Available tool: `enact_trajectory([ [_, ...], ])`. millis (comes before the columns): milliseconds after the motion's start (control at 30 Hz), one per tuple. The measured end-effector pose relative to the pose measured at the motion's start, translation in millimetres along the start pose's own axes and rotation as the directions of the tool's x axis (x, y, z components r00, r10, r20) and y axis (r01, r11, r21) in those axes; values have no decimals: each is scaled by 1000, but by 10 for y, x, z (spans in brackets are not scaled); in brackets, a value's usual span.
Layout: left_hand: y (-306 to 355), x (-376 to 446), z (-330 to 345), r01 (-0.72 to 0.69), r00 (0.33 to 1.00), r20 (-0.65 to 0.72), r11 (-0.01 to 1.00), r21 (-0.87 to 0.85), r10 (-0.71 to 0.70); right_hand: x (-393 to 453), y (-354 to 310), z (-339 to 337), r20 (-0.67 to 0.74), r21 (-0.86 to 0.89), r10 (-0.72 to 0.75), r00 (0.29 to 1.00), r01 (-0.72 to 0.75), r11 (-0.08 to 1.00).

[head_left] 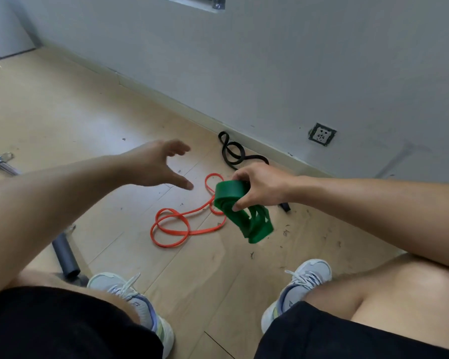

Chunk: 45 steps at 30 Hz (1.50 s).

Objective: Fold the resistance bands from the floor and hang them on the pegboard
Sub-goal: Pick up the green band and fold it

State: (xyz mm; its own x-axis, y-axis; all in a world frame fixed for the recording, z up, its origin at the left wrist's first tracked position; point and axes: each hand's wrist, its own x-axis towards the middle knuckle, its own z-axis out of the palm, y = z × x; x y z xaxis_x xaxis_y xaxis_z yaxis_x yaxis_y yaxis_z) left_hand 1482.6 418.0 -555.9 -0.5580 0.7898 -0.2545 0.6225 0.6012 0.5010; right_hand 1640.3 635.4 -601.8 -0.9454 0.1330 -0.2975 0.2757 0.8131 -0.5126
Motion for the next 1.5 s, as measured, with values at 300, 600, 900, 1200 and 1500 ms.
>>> enact_trajectory([
  [300,444,106,598,-141,973,202,978,154,108,-51,-159,94,26,109,-55,998,52,993],
  [600,525,90,436,-152,988,70,967,204,140,18,-77,147,-28,291,-71,997,76,954],
  [900,514,81,247,-83,996,23,997,6,83,16,-32,96,-9,256,-16,1000,18,966],
  [1200,453,47,149,-73,996,53,992,104,68,13,-40,40,29,256,-69,997,59,965],
  [1500,439,34,196,-53,996,76,987,149,42,3,-53,60,41,107,-60,997,55,993],
])
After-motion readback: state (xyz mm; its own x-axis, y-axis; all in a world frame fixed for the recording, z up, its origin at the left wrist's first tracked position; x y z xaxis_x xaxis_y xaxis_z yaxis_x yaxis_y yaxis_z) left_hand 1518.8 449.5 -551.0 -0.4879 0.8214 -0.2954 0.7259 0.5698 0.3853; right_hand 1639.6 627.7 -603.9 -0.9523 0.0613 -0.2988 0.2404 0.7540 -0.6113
